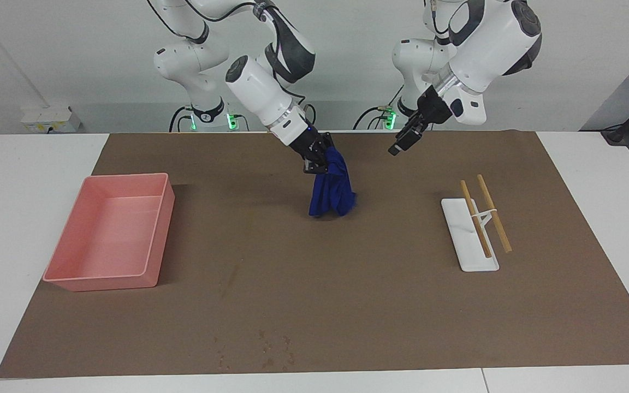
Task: Wipe water with towel using both arms
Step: 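Release the towel with the left gripper while the right gripper carries it, then press the towel onto the water streak with the right gripper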
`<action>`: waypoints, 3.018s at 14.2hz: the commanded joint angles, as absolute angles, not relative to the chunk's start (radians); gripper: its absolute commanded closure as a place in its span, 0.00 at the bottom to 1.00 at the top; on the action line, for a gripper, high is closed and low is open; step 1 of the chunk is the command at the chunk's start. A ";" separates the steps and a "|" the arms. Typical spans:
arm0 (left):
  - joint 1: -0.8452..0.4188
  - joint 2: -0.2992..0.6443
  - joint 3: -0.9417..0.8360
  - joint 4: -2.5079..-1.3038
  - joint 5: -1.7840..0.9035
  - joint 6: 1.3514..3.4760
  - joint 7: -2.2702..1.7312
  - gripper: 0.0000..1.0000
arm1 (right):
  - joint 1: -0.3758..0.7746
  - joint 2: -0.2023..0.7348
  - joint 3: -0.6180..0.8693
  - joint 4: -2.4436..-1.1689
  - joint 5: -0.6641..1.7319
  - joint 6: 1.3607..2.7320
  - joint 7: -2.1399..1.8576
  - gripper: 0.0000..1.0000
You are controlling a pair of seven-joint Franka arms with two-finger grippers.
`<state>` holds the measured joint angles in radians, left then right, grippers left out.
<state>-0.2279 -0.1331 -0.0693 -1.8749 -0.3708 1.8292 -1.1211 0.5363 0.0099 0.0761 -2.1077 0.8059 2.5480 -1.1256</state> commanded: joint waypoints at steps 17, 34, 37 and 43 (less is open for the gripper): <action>-0.025 -0.034 -0.034 -1.513 -0.022 1.462 -0.008 0.00 | 0.153 -0.057 0.087 -1.918 0.039 2.003 -0.991 1.00; 0.000 -0.087 -0.051 -1.637 -0.021 1.554 0.130 0.00 | 0.181 0.308 0.087 -1.943 -0.035 2.627 -1.049 1.00; -0.002 -0.087 -0.051 -1.637 -0.021 1.551 0.130 0.00 | 0.240 0.301 0.089 -2.075 -0.034 2.761 -0.823 1.00; -0.002 -0.087 -0.051 -1.637 -0.021 1.551 0.130 0.00 | 0.227 0.371 0.089 -2.085 -0.034 2.862 -0.825 1.00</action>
<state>-0.0151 -0.0628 -0.0411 -1.6085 -0.0354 1.5420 0.1147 0.2508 0.3532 0.0816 -2.0827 -0.0146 2.8317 -0.8272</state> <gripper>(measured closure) 0.000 0.934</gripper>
